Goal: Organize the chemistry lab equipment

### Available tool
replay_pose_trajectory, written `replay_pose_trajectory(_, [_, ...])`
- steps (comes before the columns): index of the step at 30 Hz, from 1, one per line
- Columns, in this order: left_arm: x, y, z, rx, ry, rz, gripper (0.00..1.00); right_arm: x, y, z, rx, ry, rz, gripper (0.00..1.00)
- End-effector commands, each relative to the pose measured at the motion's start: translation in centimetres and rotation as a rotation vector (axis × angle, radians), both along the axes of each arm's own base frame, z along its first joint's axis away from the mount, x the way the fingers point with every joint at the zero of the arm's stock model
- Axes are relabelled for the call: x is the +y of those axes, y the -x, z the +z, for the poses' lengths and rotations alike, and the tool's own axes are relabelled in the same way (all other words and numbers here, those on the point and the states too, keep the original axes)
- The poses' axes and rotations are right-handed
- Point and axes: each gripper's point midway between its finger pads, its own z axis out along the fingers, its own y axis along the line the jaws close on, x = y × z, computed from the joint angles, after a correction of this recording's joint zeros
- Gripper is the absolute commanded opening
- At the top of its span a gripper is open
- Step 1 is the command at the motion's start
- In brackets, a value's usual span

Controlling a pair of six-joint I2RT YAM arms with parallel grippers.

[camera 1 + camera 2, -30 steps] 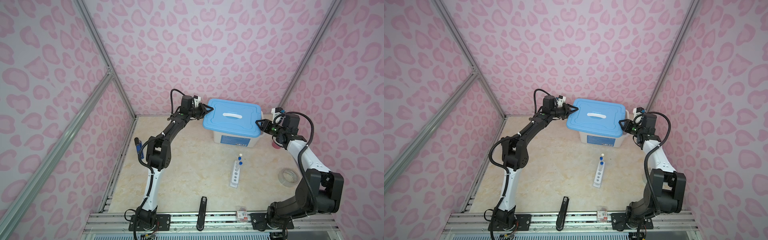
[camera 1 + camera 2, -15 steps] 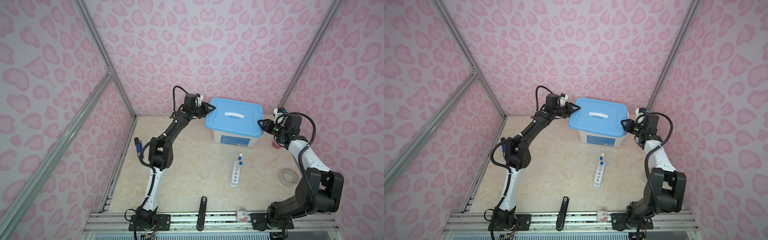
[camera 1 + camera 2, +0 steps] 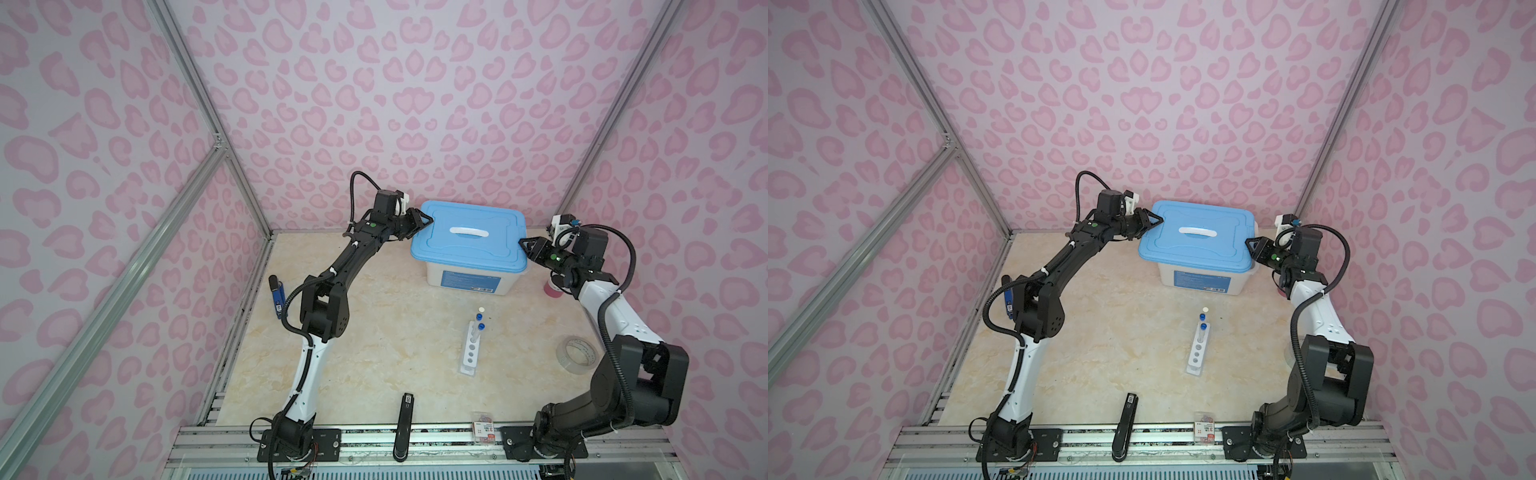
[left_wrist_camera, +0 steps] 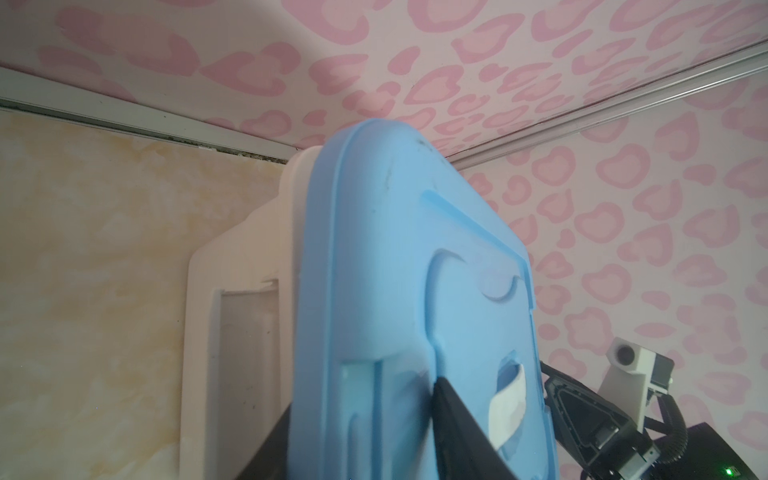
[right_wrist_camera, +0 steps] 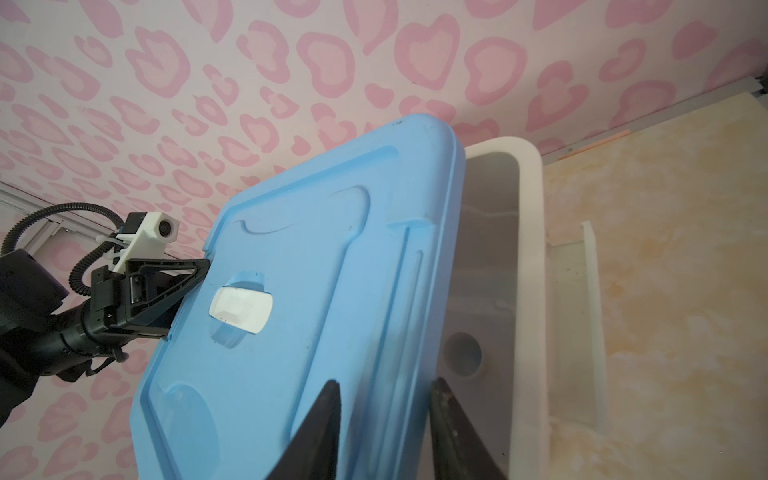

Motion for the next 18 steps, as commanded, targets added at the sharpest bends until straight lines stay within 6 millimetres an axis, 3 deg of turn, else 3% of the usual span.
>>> replay_pose_trajectory(1, [-0.3,-0.1,0.1,-0.045,-0.027,-0.008,0.47,0.1,-0.2,1.3,-0.049,-0.010,0.015,0.36])
replay_pose_trajectory(18, [-1.6,0.0,-1.6,-0.042,-0.073,-0.008,0.50,-0.5,-0.3,0.4,-0.045,-0.028,0.002,0.36])
